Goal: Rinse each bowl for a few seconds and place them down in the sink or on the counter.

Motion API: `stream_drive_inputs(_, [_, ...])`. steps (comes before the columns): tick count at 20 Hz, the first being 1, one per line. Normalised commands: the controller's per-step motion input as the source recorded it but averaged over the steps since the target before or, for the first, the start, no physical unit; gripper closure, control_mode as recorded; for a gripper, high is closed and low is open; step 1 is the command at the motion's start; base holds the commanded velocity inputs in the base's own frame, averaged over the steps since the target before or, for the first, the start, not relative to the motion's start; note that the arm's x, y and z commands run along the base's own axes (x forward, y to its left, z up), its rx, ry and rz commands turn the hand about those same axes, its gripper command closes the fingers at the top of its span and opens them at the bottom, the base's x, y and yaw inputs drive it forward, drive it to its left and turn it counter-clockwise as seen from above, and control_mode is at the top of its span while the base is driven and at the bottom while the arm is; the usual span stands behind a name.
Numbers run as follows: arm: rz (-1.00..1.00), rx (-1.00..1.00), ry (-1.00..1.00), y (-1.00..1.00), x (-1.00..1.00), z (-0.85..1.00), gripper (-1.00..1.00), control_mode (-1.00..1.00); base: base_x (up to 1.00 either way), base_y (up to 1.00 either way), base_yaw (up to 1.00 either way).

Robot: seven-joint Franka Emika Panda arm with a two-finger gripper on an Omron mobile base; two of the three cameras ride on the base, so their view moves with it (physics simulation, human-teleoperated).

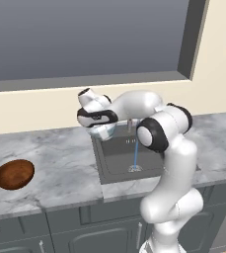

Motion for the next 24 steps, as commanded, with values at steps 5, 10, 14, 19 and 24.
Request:
stream_drive_inputs(5, [-0.05, -0.05, 0.0, 0.58, 0.19, -0.19, 1.0, -1.0, 0.0, 0.0, 0.0])
stream_drive_inputs(10, [-0.06, -0.04, 0.0, 0.49, 0.25, -0.21, 1.0, -1.0, 0.0, 0.0, 0.0])
stream_drive_inputs(14, [-0.07, -0.06, 0.0, 0.47, 0.33, -0.23, 1.0, -1.0, 0.0, 0.0, 0.0])
stream_drive_inputs(19, [-0.08, -0.05, 0.0, 0.45, 0.31, -0.22, 1.0, -1.0, 0.0, 0.0, 0.0])
stream_drive_inputs(24, [-0.08, 0.0, 0.01, 0.37, 0.36, -0.25, 1.0, -1.0, 0.0, 0.0, 0.0])
